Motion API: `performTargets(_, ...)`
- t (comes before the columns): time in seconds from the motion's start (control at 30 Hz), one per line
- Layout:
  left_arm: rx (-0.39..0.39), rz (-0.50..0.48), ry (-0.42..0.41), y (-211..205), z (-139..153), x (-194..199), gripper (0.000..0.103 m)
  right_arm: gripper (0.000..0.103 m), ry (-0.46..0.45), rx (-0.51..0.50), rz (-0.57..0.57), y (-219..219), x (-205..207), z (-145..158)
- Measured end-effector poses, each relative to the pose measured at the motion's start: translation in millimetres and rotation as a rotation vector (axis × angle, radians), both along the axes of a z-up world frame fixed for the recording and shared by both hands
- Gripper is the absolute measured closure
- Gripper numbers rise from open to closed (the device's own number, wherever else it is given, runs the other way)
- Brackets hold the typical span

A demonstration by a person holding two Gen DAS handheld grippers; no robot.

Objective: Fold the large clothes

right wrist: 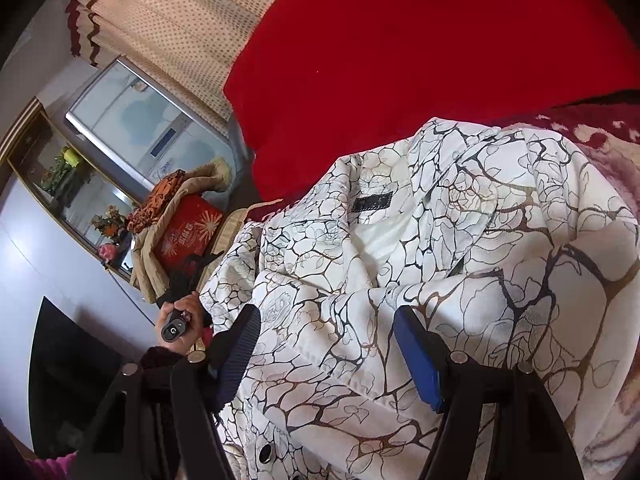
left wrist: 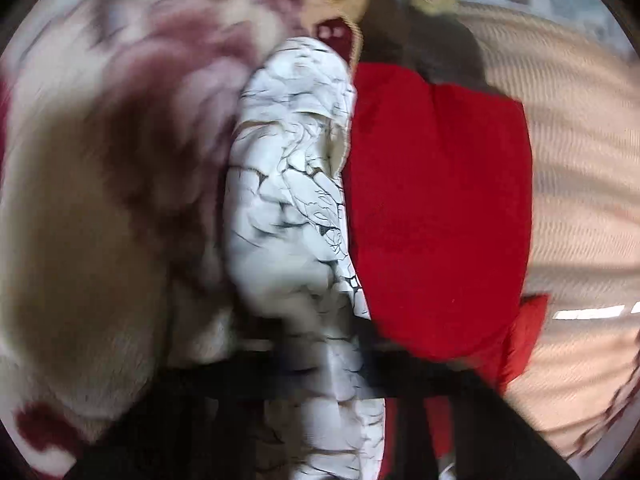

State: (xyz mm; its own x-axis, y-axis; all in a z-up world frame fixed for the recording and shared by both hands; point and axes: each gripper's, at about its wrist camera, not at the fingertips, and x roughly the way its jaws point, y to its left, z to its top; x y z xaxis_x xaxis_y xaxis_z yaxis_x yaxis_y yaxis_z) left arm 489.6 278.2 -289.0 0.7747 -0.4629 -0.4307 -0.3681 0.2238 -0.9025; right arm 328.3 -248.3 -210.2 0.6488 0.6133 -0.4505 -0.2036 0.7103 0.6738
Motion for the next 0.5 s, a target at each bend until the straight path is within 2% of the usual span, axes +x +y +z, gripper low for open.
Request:
performTargets(0.07, 0.127, -0.003, -0.028, -7, 23, 3, 0.094, 0.031, -0.001, -0.001, -0.004, 0, 1, 0)
performTargets(0.13, 0.298, -0.029, -0.099, -22, 62, 4, 0.095, 0.031, -0.002, -0.002, -0.009, -1, 1, 0)
performTargets(0.17, 0.356, -0.046, -0.136, -29, 77, 2, 0.096, 0.031, -0.003, 0.0, -0.013, -2, 1, 0)
performTargets(0.23, 0.509, -0.126, -0.236, -60, 124, -6, 0.097, 0.031, -0.005, 0.004, -0.023, -5, 0, 1)
performTargets(0.3, 0.635, -0.207, -0.304, -93, 156, -19, 0.097, 0.031, -0.009, 0.018, -0.041, -10, -1, 3)
performTargets(0.4, 0.856, -0.403, -0.402, -173, 191, -58, 0.097, 0.031, -0.017, 0.045, -0.076, -20, -4, 6)
performTargets(0.47, 0.974, -0.594, -0.458, -234, 187, -95, 0.096, 0.031, -0.025, 0.073, -0.107, -31, -7, 9)
performTargets(0.5, 1.055, -0.684, -0.451, -262, 176, -112, 0.095, 0.031, -0.028, 0.089, -0.117, -36, -9, 10)
